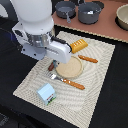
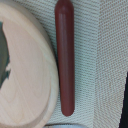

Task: Interact with the objects in diverse but meaningful ways.

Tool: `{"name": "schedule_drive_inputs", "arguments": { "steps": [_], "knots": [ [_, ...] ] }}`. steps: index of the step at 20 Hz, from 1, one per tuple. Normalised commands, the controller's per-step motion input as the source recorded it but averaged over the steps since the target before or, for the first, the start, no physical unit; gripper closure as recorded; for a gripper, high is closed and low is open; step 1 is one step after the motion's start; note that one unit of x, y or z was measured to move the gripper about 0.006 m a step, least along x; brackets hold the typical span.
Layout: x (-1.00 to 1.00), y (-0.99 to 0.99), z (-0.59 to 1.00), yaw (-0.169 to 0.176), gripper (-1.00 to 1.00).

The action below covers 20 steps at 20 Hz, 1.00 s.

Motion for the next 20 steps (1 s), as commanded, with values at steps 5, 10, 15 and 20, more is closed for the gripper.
{"name": "schedule_drive_inputs", "arguments": {
  "steps": [5, 10, 15, 20],
  "knots": [
    [0.0, 0.0, -0.19, -0.011, -1.0],
    [-0.04, 0.0, -0.2, -0.017, -1.0],
    [-0.22, 0.0, -0.18, -0.005, -1.0],
    [-0.35, 0.0, -0.2, 0.0, -1.0]
  ]
}}
